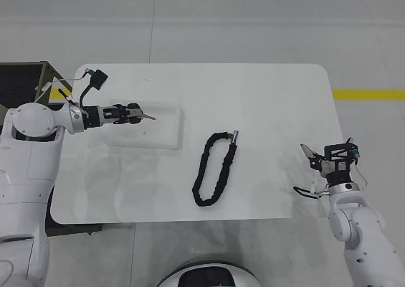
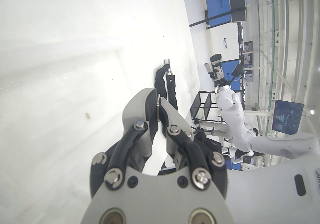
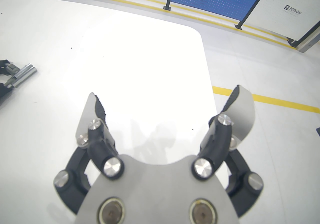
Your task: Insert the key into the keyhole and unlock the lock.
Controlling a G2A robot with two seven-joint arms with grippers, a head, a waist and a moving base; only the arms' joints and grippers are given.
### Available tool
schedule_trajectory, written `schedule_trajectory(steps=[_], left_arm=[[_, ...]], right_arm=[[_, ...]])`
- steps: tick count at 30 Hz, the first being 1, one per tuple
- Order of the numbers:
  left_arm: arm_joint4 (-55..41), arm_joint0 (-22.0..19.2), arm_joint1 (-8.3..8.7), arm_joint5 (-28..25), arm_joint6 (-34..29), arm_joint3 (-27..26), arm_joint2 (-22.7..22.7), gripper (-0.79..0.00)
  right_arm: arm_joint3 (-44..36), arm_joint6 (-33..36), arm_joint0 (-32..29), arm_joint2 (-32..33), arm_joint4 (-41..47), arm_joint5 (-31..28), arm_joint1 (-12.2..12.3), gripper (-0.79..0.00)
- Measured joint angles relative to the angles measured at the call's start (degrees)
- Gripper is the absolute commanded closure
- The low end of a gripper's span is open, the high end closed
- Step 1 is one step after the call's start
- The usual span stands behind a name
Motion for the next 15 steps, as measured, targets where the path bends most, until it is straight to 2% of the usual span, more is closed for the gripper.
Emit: schedule_trajectory(steps=[3, 5, 7, 11, 15], left_arm=[[0.0, 0.0, 0.0, 0.0, 0.0, 0.0, 0.0, 0.0], [0.0, 0.0, 0.0, 0.0, 0.0, 0.0, 0.0, 0.0], [0.0, 0.0, 0.0, 0.0, 0.0, 0.0, 0.0, 0.0], [0.0, 0.0, 0.0, 0.0, 0.0, 0.0, 0.0, 0.0], [0.0, 0.0, 0.0, 0.0, 0.0, 0.0, 0.0, 0.0]], right_arm=[[-1.24, 1.3, -0.59, -0.91, 1.42, -1.41, -0.11, -0.785], [-4.86, 6.64, 0.05, -2.04, 7.76, -5.96, -0.33, -0.785], [-7.78, 12.87, 1.5, -3.41, 14.52, -7.6, -0.52, -0.785], [-11.24, 29.13, 7.85, -7.72, 25.32, -5.3, -0.91, -0.785], [-10.68, 42.31, 15.46, -12.96, 29.7, -0.29, -1.55, -0.785]])
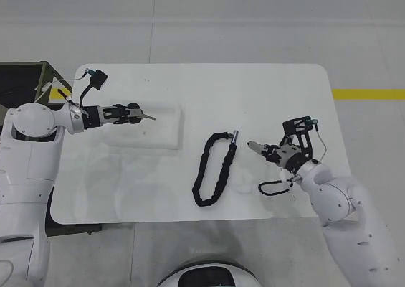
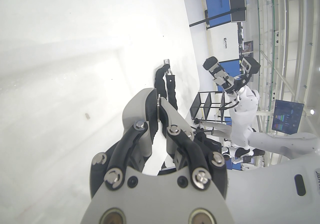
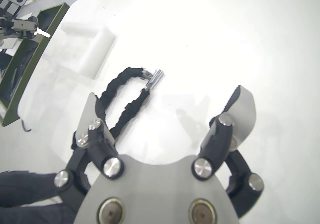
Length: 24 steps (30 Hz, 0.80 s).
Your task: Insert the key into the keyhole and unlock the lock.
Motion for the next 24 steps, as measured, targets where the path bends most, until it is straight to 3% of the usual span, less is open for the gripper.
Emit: schedule_trajectory(steps=[4, 7, 22, 24], left_arm=[[0.0, 0.0, 0.0, 0.0, 0.0, 0.0, 0.0, 0.0], [0.0, 0.0, 0.0, 0.0, 0.0, 0.0, 0.0, 0.0], [0.0, 0.0, 0.0, 0.0, 0.0, 0.0, 0.0, 0.0], [0.0, 0.0, 0.0, 0.0, 0.0, 0.0, 0.0, 0.0]], right_arm=[[2.97, 8.95, 6.76, -4.88, 5.97, 6.07, -1.09, -0.785], [2.97, 10.59, 9.05, -5.65, 7.44, 7.25, -1.38, -0.785], [2.3, 10.4, 8.21, -6.04, 6.95, 6.76, -1.32, -0.785], [1.53, 13.11, 6.28, -6.99, 6.76, 7.56, -1.39, -0.785]])
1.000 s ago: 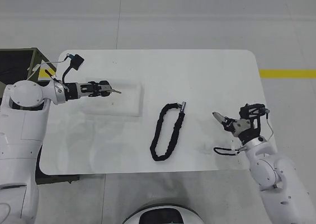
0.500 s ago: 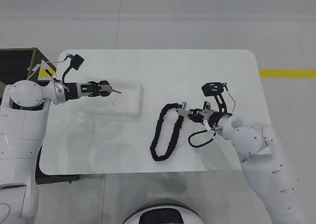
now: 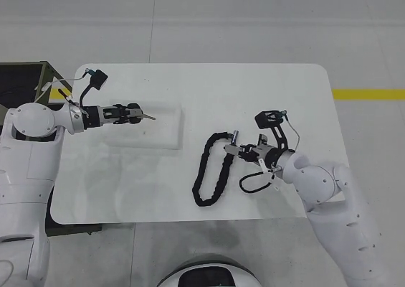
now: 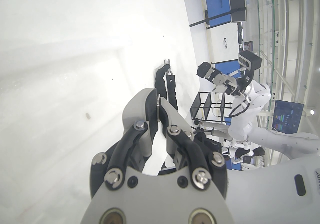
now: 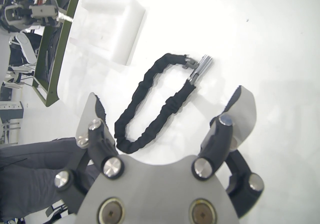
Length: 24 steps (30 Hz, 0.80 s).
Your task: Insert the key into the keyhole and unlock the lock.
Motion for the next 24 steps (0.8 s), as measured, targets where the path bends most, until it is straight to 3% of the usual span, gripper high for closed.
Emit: schedule_trajectory(steps=[11, 14, 18, 20, 22, 24], left_arm=[[0.0, 0.0, 0.0, 0.0, 0.0, 0.0, 0.0, 0.0], [0.0, 0.0, 0.0, 0.0, 0.0, 0.0, 0.0, 0.0], [0.0, 0.0, 0.0, 0.0, 0.0, 0.0, 0.0, 0.0], [0.0, 0.0, 0.0, 0.0, 0.0, 0.0, 0.0, 0.0], [0.0, 0.0, 0.0, 0.0, 0.0, 0.0, 0.0, 0.0], [0.0, 0.0, 0.0, 0.0, 0.0, 0.0, 0.0, 0.0]], right_arm=[[3.94, 16.6, 12.89, -9.87, -9.36, 16.81, -2.64, -0.782], [7.16, 19.21, 16.49, -12.87, -12.93, 19.86, -3.73, -0.696], [11.31, 20.39, 19.54, -15.84, -16.26, 21.32, -5.21, -0.696], [13.13, 19.46, 20.08, -16.94, -18.62, 22.11, -6.02, -0.597], [14.54, 19.29, 20.38, -17.64, -19.86, 22.29, -6.74, -0.6], [16.06, 19.45, 20.8, -18.24, -21.63, 22.14, -7.53, -0.425]])
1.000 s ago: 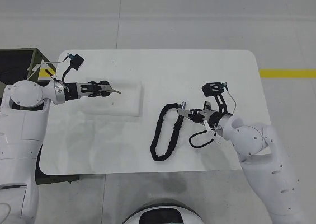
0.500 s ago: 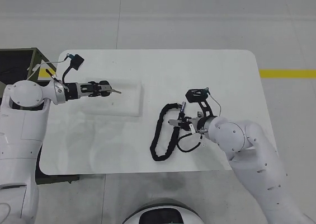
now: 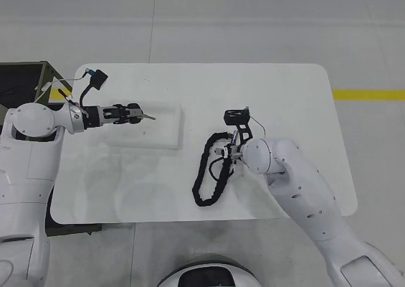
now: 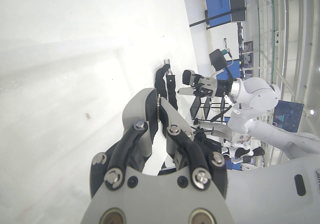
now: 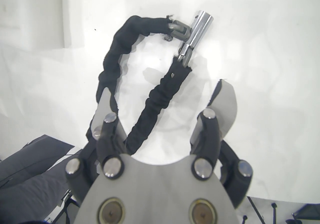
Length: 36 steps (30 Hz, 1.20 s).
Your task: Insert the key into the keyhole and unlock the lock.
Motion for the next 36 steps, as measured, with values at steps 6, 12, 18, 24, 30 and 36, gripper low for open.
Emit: schedule_trajectory(steps=[6, 12, 18, 24, 30, 36], left_arm=[[0.0, 0.0, 0.0, 0.0, 0.0, 0.0, 0.0, 0.0], [0.0, 0.0, 0.0, 0.0, 0.0, 0.0, 0.0, 0.0], [0.0, 0.0, 0.0, 0.0, 0.0, 0.0, 0.0, 0.0], [0.0, 0.0, 0.0, 0.0, 0.0, 0.0, 0.0, 0.0], [0.0, 0.0, 0.0, 0.0, 0.0, 0.0, 0.0, 0.0], [0.0, 0.0, 0.0, 0.0, 0.0, 0.0, 0.0, 0.0]], right_arm=[[2.3, 0.67, -0.1, 0.18, -4.09, -0.68, -2.2, -0.32], [3.7, 1.49, -0.68, 1.2, -7.02, -1.5, -4.32, -0.339], [5.93, 2.2, -0.62, 1.92, -9.78, -2.21, -6.49, -0.268], [8.89, 2.52, -0.12, 3.61, -11.99, -2.54, -8.42, 0.0], [7.88, 1.42, -1.5, 7.37, -11.83, -4.02, -9.54, 0.0], [-2.62, -1.43, -7.47, 16.49, -6.28, -11.38, -8.99, 0.0]])
